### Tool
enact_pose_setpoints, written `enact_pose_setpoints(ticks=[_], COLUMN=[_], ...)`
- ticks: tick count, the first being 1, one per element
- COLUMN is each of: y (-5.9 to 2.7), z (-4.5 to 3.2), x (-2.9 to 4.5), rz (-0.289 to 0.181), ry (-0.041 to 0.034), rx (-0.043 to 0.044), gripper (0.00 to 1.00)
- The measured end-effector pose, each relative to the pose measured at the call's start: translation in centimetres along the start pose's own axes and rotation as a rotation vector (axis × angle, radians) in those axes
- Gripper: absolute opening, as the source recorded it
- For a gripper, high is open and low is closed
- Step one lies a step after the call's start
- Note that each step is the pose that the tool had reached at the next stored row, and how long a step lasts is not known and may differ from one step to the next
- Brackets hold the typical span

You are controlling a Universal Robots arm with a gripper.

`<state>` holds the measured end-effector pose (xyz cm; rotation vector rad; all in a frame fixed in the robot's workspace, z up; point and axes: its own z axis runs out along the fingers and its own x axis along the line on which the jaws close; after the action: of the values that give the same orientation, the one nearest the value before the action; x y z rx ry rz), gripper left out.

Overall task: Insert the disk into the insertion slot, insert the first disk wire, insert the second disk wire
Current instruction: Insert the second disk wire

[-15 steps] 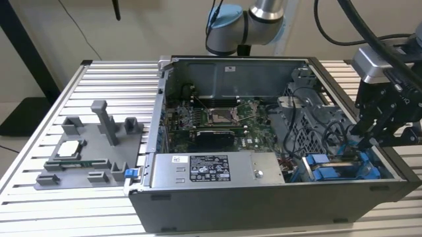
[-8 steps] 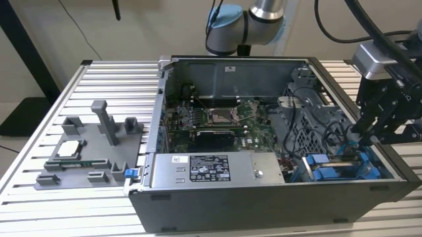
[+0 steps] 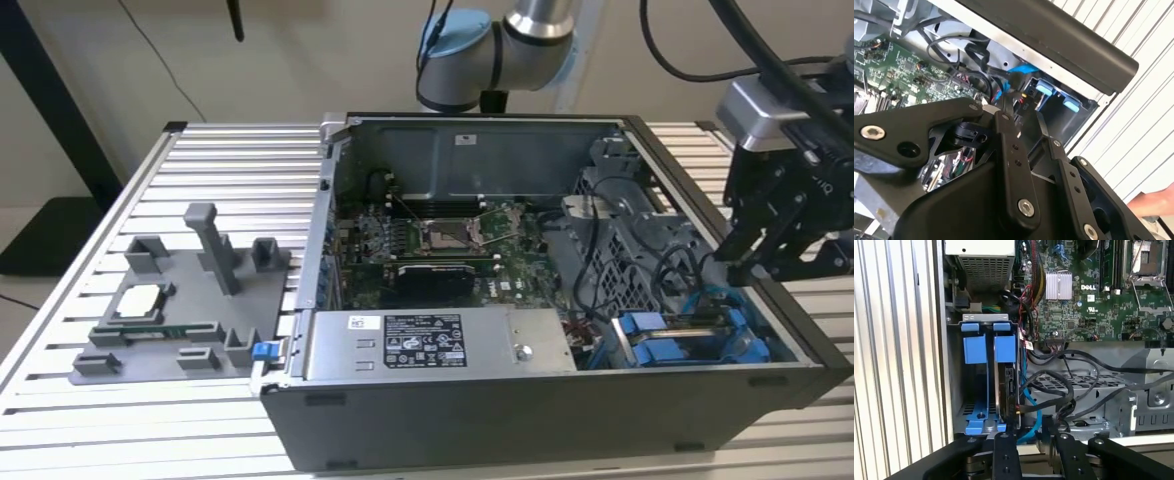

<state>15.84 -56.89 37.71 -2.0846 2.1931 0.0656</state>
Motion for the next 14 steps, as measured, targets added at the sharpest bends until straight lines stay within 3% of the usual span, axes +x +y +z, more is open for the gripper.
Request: enact_pose_setpoints(ticks=[9, 14], y=[-1.65, -1.86], z=[0.22, 0.57], x=[-0.31, -0.27], rz=[-0.024, -0.050], ry=[-0.0011, -0.0042], rx=[-0.0032, -0.0064], gripper=[1.00, 1.00])
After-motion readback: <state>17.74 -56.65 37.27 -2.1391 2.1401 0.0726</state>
